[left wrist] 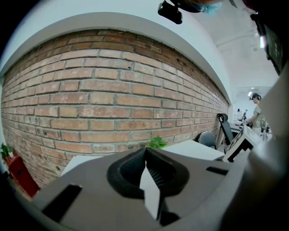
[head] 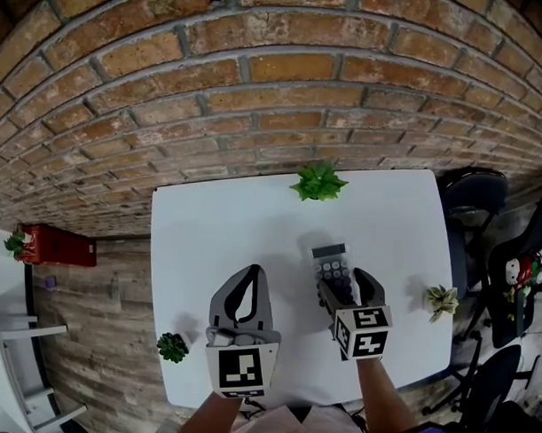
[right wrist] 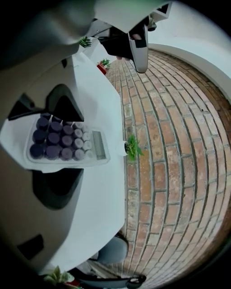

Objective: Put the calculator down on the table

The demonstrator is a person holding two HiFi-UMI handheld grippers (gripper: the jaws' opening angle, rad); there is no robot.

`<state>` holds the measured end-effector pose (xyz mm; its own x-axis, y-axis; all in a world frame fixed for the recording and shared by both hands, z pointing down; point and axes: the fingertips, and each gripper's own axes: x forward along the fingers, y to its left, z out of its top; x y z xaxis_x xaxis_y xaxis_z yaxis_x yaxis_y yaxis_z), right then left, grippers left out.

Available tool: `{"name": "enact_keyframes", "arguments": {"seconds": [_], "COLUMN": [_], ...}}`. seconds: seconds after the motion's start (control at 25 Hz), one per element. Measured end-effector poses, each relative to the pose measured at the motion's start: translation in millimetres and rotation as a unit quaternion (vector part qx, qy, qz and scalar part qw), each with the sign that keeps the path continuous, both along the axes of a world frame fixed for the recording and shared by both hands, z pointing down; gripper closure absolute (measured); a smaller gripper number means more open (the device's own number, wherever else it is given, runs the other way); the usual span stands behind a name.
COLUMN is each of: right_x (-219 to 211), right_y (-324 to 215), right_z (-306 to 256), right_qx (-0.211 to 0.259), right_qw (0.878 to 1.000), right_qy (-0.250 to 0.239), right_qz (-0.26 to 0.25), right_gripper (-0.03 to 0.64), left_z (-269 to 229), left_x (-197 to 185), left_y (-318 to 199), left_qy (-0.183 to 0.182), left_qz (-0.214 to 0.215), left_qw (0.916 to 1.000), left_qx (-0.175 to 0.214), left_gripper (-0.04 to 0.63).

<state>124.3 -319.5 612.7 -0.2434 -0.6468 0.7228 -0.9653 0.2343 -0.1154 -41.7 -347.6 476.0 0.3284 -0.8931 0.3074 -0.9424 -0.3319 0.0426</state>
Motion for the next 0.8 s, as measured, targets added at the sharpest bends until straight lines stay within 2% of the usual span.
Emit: {"name": "enact_keyframes", "arguments": {"seconds": [0.24, 0.48, 0.6, 0.8], "right_x": [2, -8, -13, -13], "right_y": [2, 4, 4, 8], "right_z": [-30, -115, -169, -245], "right_qx": [0.035, 0.124, 0.184, 0.270], "right_qw": [0.999, 0.991, 0.981, 0.960], "right_qy": [-0.016, -0.048, -0.058, -0.047], "right_qz": [-0.001, -0.021, -0.036, -0.053], "right_gripper": [0.285, 0.311, 0.368, 0.551], "left_z": [-23, -77, -110, -168], "left_x": [8, 15, 17, 21], "left_y": [10, 24, 27, 31], "left_qy": [0.009, 0.010, 0.023, 0.021], "left_qz": [-0.001, -0.002, -0.004, 0.003], "left_qw": [0.9997, 0.9969, 0.9946, 0.9883], "left_qx": [0.023, 0.077, 0.101, 0.151], "left_gripper": [0.583, 0.583, 0.583, 0.583]}}
